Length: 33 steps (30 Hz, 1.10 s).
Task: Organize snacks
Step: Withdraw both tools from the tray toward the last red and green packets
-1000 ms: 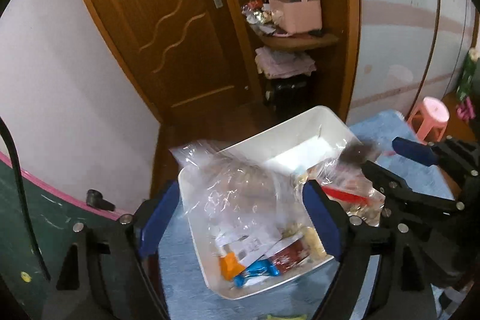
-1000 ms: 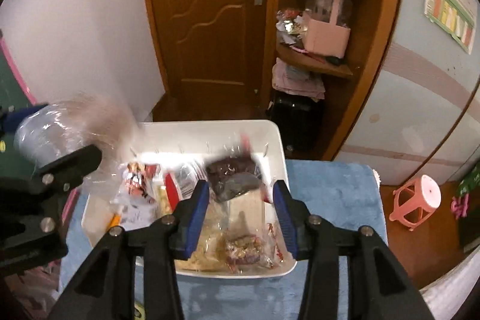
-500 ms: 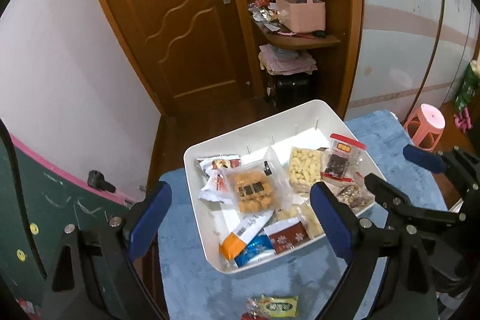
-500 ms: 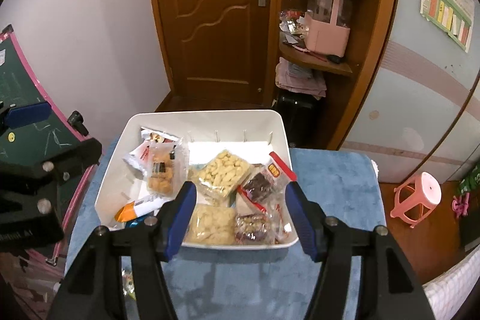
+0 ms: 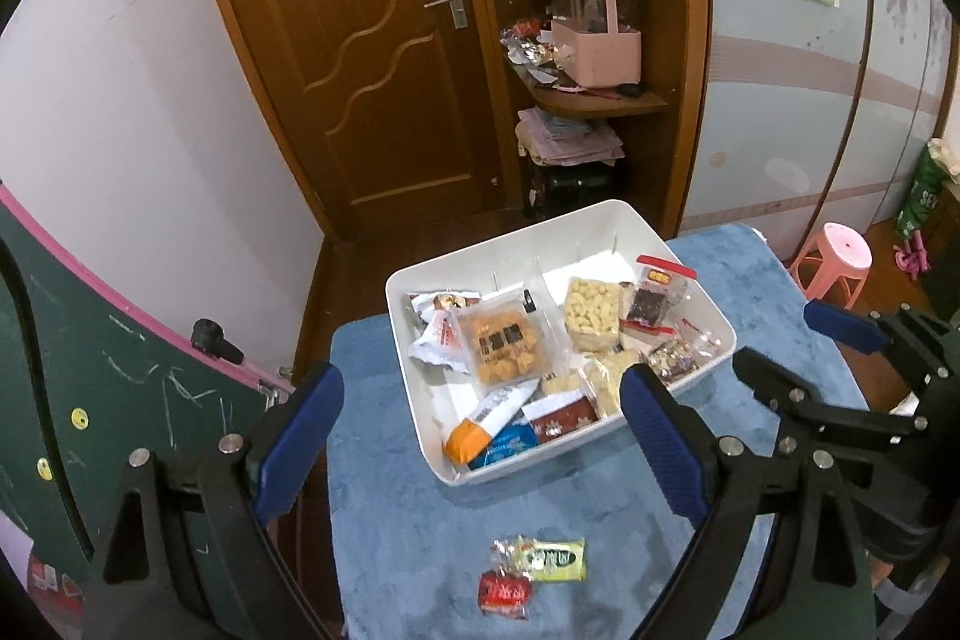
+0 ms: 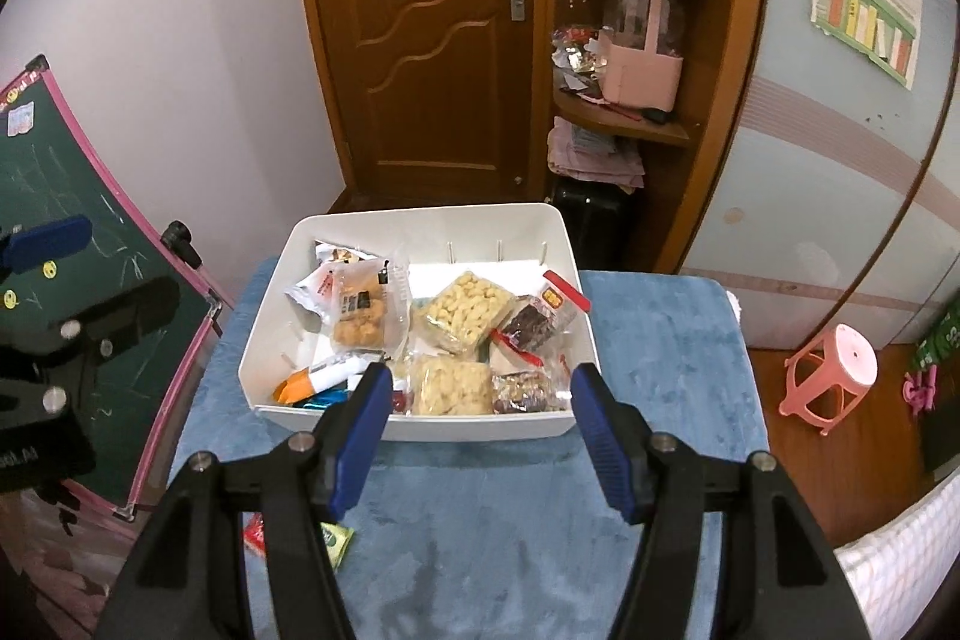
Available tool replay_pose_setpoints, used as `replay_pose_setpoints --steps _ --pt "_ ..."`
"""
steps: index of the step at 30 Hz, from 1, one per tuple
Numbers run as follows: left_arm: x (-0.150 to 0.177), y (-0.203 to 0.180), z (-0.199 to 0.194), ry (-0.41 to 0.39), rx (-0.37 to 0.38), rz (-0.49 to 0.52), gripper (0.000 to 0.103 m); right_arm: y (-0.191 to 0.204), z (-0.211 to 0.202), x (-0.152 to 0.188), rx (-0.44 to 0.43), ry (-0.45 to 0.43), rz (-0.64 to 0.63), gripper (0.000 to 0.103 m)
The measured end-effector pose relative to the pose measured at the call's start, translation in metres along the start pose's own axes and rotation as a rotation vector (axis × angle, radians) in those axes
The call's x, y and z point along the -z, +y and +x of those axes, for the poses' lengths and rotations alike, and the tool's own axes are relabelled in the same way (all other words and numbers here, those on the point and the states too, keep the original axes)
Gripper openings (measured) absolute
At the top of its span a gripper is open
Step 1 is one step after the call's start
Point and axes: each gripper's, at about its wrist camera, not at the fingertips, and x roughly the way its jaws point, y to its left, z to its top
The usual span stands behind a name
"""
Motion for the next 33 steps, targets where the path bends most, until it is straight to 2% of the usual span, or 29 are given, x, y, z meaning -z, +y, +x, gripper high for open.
replay_pose_setpoints --steps 8,18,25,33 --pt "0.022 0.006 -0.027 -0.017 0.014 -0.022 0.093 -0.004 -0.028 0.010 0.046 -0.040 0.062 0.062" --pt "0.045 0.020 -0.039 -0.022 0.007 -0.063 0.093 0.005 -0.043 0.025 0.022 -0.042 0.045 0.062" --pt "0.066 0.025 -0.030 0.024 0.005 -0.082 0.093 0.014 -0.038 0.042 -0.002 -0.010 0.028 0.062" --pt "0.093 0.024 -0.015 0.071 0.003 -0.077 0.093 0.023 -0.019 0.065 -0.037 0.066 0.008 0.062"
